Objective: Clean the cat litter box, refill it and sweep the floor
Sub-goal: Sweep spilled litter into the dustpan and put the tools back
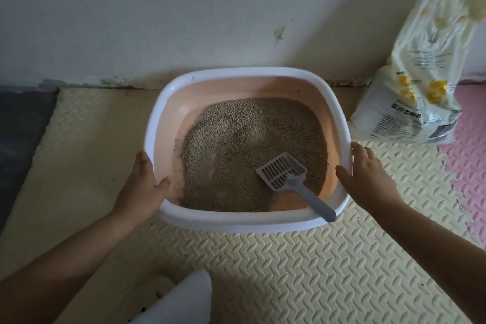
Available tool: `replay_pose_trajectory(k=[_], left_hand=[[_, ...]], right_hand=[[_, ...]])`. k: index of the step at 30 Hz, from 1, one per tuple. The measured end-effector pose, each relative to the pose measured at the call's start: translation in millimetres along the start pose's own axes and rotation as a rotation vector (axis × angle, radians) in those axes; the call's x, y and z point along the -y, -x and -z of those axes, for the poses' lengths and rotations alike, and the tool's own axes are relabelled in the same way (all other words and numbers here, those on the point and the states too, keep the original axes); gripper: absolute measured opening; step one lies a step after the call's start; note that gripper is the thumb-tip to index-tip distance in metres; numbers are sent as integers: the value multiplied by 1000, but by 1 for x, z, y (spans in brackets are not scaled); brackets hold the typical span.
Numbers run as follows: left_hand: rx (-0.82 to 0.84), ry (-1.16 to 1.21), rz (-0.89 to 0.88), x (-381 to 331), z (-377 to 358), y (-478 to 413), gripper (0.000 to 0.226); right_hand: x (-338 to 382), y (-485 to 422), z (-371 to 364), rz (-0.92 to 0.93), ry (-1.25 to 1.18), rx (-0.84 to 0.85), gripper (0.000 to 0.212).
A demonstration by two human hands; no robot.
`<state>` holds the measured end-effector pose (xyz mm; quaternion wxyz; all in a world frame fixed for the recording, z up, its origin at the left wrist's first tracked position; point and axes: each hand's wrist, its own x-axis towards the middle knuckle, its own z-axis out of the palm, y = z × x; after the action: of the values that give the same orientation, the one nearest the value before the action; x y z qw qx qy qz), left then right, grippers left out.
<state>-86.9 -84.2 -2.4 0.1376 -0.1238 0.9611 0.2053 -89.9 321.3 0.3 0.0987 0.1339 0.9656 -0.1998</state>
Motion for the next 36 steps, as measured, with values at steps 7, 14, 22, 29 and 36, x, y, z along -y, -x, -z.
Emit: replay_pose_trajectory(k=[7, 14, 22, 29, 36], left_hand=[[48, -61, -80, -12, 6, -12, 82], [23, -160, -109, -10, 5, -13, 84], [-76, -396, -410, -27, -25, -14, 77], [24, -453, -384, -30, -29, -26, 78], [176, -418, -347, -59, 50, 8, 75]], right_hand=[[-9, -2, 2, -39, -9, -28, 51], [-13, -5, -3, -30, -32, -52, 46], [24, 25, -9, 372, 59, -170, 54], [45, 4, -14, 355, 186, 129, 56], [118, 35, 51, 352, 121, 254, 58]])
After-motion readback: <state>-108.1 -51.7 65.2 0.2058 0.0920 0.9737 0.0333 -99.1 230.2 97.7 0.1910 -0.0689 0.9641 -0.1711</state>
